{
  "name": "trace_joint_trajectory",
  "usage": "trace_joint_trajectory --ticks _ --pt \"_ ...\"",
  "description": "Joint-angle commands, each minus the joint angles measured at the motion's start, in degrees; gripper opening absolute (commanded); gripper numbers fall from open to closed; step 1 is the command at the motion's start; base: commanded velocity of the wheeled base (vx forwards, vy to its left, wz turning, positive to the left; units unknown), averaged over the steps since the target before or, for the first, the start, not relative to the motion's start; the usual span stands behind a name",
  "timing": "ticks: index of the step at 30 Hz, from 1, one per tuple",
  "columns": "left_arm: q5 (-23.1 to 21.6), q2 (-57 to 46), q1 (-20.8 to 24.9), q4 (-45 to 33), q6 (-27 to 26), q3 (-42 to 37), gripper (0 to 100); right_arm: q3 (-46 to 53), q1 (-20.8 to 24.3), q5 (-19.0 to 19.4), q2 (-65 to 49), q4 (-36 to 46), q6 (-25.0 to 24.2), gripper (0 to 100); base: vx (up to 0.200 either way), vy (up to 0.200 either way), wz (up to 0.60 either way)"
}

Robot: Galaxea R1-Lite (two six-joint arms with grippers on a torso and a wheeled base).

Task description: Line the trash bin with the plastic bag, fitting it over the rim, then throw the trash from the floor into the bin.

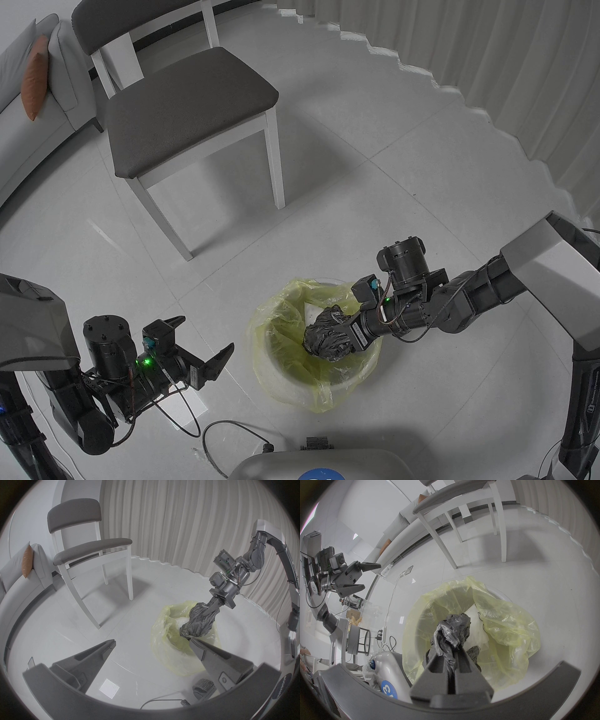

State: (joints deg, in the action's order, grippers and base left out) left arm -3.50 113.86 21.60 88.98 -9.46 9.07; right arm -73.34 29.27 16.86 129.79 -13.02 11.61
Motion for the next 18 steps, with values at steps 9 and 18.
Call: trace_joint_trajectory --ticks 9,18 --pt "-0.02 -0.74 0.2 1.02 0.06 -0.46 100 -2.69 -0.44 0.02 4.06 -0.34 0.88 0 0.0 0.0 0.0" --pt "-0.02 -1.1 0.55 1.02 0.06 -0.54 100 -0.93 -0.53 0.02 -0.33 -1.04 2.02 0 0.0 0.0 0.0"
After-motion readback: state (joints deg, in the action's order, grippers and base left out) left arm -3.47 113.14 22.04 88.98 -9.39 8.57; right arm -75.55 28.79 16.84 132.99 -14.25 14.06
